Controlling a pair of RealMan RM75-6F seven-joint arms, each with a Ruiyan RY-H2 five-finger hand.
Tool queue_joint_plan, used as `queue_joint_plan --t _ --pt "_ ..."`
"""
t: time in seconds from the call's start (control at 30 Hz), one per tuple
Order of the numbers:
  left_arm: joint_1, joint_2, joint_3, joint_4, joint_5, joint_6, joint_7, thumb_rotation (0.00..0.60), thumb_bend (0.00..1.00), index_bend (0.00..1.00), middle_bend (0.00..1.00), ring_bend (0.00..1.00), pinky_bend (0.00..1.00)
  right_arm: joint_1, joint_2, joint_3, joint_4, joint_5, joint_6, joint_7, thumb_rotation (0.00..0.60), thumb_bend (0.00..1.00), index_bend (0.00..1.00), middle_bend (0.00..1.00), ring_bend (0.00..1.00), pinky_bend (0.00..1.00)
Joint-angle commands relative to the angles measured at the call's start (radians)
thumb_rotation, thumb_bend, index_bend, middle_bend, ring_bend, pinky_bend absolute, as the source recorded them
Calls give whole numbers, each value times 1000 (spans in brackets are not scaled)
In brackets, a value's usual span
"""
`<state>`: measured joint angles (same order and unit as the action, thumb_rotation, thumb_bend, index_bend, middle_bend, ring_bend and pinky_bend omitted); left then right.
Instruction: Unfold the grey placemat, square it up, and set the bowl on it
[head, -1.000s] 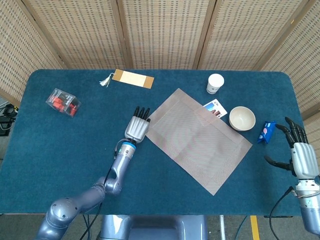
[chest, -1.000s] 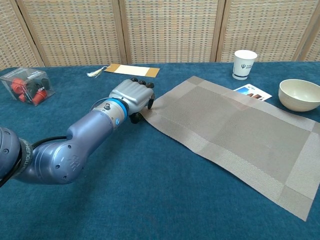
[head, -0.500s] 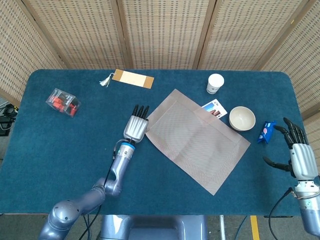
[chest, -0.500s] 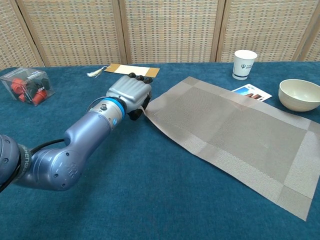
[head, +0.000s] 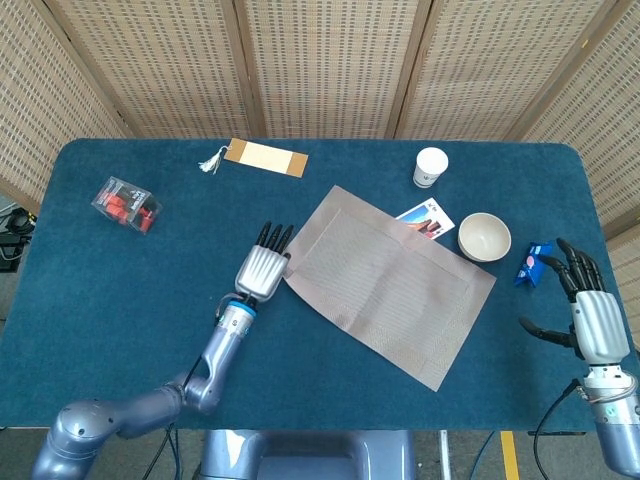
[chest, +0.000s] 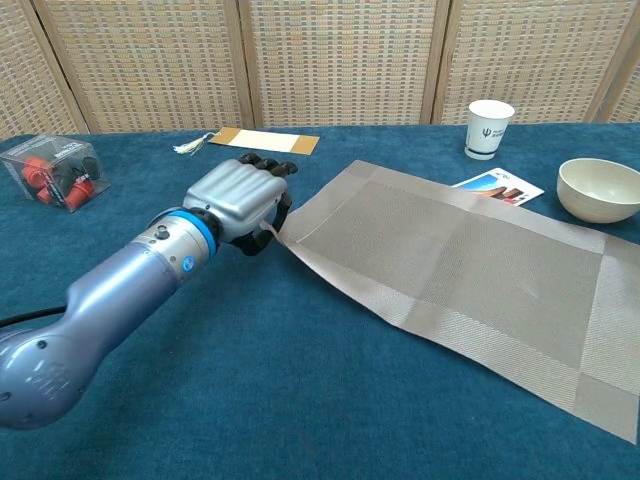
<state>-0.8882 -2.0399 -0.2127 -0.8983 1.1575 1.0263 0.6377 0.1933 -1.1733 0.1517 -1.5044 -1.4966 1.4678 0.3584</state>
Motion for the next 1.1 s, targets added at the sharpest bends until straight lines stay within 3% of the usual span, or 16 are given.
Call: queue_joint_plan --t 0.03,0.17,0.4,0.73,1.1 --pt "119 144 97 -260 19 66 79 600 497 785 0 0 0 0 -5 -8 -5 -13 4 -14 600 156 212 0 0 0" --pt "184 239 174 -426 57 116 102 600 497 786 0 0 0 -2 -10 -15 -13 -23 10 -33 600 156 213 0 0 0" --pt "244 325 247 -548 102 152 99 600 497 790 0 0 0 -2 -13 -20 -16 -27 8 -45 600 156 216 0 0 0" --pt "332 423 352 -660 201 214 48 600 497 790 0 0 0 -7 -15 -25 -28 -40 26 -66 600 156 218 0 0 0" --pt "384 437 441 -689 347 205 -38 600 498 789 0 0 0 -10 -22 -36 -37 -54 32 -92 600 156 219 0 0 0"
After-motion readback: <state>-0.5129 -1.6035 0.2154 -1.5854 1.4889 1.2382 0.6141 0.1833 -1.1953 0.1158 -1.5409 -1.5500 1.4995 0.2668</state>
